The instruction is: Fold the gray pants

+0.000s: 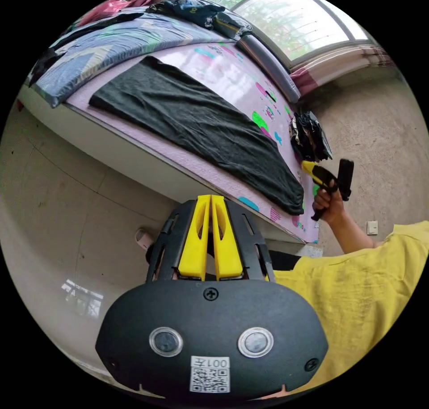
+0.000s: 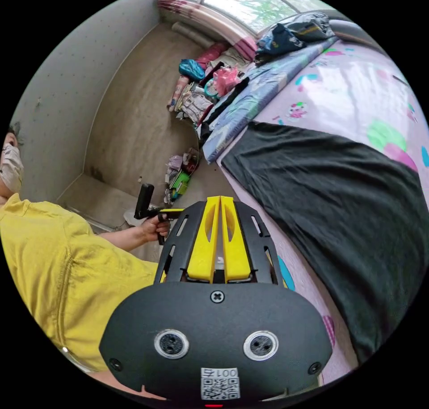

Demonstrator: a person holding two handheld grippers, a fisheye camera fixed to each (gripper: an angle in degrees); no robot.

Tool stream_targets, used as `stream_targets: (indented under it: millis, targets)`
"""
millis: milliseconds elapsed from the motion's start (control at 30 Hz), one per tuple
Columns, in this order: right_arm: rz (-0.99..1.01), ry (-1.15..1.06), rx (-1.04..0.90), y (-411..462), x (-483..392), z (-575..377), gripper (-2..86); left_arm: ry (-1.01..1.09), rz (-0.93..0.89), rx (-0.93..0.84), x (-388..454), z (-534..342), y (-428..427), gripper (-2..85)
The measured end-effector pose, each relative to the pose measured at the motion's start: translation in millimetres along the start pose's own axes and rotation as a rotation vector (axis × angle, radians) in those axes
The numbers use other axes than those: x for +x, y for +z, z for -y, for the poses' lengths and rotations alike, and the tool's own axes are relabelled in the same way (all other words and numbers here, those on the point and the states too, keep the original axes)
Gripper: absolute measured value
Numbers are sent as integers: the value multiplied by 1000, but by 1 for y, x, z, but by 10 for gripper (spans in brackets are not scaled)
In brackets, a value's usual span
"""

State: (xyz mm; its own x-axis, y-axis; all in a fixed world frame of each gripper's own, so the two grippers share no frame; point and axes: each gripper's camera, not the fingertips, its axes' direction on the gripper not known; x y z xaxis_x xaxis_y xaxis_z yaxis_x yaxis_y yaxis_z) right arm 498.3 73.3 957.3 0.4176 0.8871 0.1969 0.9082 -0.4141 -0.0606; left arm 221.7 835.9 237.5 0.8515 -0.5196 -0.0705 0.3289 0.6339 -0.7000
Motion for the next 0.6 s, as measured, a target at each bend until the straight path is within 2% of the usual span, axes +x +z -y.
stream_targets:
  millis: [200,433,600]
  targets:
    - [-51,-156,-29,99,-38,87,6,-102,-57,72,-71,-2,-79,-13]
    - [-270,-406,-198,209,-49,173,6,-200,-125,118,-118,19,-128,-12]
    - [-429,-543,-308,293,-23,228,5,-194,-106,70,-125,49,-152,-13]
